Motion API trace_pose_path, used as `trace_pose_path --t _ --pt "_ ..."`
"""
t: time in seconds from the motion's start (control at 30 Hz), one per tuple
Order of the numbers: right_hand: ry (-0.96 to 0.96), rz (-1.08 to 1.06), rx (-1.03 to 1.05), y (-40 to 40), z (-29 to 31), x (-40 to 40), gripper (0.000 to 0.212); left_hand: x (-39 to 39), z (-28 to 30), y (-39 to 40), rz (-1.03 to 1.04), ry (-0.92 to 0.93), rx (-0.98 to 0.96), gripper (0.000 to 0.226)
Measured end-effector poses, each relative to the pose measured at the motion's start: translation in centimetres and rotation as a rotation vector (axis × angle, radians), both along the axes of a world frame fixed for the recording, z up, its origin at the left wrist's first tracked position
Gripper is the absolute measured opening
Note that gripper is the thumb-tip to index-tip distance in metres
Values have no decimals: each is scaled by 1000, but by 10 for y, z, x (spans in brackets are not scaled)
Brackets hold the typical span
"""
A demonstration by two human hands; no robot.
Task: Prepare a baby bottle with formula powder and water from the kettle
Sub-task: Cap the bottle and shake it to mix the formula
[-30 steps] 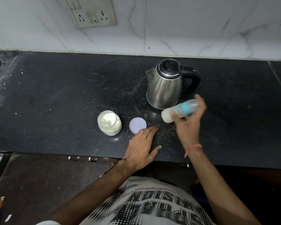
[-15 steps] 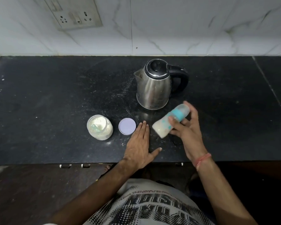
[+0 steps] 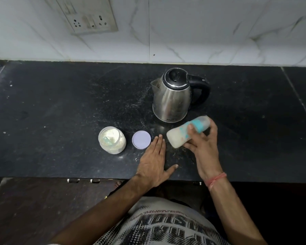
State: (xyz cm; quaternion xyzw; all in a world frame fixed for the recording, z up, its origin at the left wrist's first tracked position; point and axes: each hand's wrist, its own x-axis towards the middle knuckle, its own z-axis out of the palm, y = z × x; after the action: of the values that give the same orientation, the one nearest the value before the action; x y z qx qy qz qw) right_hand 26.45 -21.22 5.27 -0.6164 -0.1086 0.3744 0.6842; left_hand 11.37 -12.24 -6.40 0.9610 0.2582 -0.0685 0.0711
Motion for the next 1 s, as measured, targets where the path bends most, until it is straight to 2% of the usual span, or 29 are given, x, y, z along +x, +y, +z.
trace_pose_path --t 0.07,0.13,0.23,0.37,0.47,0.6,0.7,0.8,0.93,1.0 --pt "-27 104 -33 3 4 -1 61 0 -3 0 2 -49 -22 110" --pt "-88 236 -62 4 6 -1 69 -1 -6 -1 17 -142 -47 108" --pt "-87 111 -12 5 9 2 66 -1 -5 0 49 -141 -57 111" --pt "-137 273 -15 5 16 5 76 -1 -8 -3 56 -199 -39 108" --pt "-117 115 15 3 15 8 69 0 -11 -1 53 -94 -38 113" --pt "-142 325 -24 -2 15 10 72 -1 -16 -2 50 -127 -39 109" --pt "-66 111 28 -4 12 10 67 1 -16 -1 58 -93 -33 112" --pt "-129 285 -23 -6 10 7 72 0 -16 -3 57 -120 -38 108" --pt "-18 115 41 -8 9 12 67 0 -10 -2 53 -112 -20 110" --pt "-67 228 19 -8 11 11 70 -2 -7 -3 54 -143 15 108"
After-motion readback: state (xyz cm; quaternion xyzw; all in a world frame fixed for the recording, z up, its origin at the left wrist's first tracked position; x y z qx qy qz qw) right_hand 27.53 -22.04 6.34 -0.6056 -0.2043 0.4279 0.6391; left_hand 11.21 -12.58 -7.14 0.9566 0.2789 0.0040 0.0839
